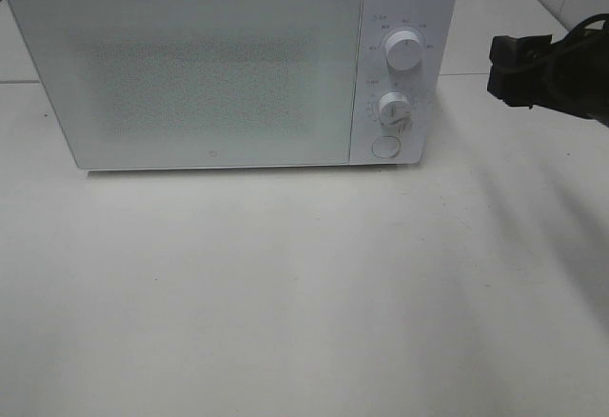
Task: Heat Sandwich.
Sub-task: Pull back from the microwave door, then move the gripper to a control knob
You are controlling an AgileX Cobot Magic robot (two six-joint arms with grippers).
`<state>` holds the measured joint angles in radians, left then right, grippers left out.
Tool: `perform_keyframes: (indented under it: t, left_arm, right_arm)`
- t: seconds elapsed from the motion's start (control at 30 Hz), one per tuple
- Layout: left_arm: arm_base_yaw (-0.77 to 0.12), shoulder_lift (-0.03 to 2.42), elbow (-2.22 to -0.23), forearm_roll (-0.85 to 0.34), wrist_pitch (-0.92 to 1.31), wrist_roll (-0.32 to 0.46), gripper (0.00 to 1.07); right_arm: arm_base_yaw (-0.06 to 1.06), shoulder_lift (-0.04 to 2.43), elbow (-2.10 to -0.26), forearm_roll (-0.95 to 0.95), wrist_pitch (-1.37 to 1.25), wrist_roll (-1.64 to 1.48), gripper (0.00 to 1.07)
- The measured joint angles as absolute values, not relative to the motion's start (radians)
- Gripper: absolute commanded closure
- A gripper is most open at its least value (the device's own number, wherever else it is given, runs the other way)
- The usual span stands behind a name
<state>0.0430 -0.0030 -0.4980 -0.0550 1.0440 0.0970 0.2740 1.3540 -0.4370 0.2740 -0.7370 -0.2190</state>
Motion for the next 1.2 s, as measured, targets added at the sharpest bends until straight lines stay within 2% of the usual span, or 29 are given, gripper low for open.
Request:
perform_keyframes:
  t: [0.07, 0.37, 0.9, 1.2]
  left_arm:
    - [0.043, -0.003, -0.498, -0.055, 1.044, 0.097, 0.1]
    - [0.043, -0.003, -0.498, -0.055, 1.044, 0.097, 0.1]
    - [0.043, -0.003, -0.498, -0.055, 1.044, 0.097, 0.1]
    - [0.043, -0.003, -0.498, -0.055, 1.044, 0.097, 0.1]
  right_arm:
    - [0.339, 1.377, -0.415, 0.392, -0.808, -0.281, 0.32]
    - [0.497, 1.473, -0.409, 0.59, -0.914, -0.335, 0.32]
    - [0.698, 1.649, -0.408, 0.745, -1.119, -0.344, 0.32]
    - [0.744, 1.677, -0.409, 0.776, -1.137, -0.344, 0.32]
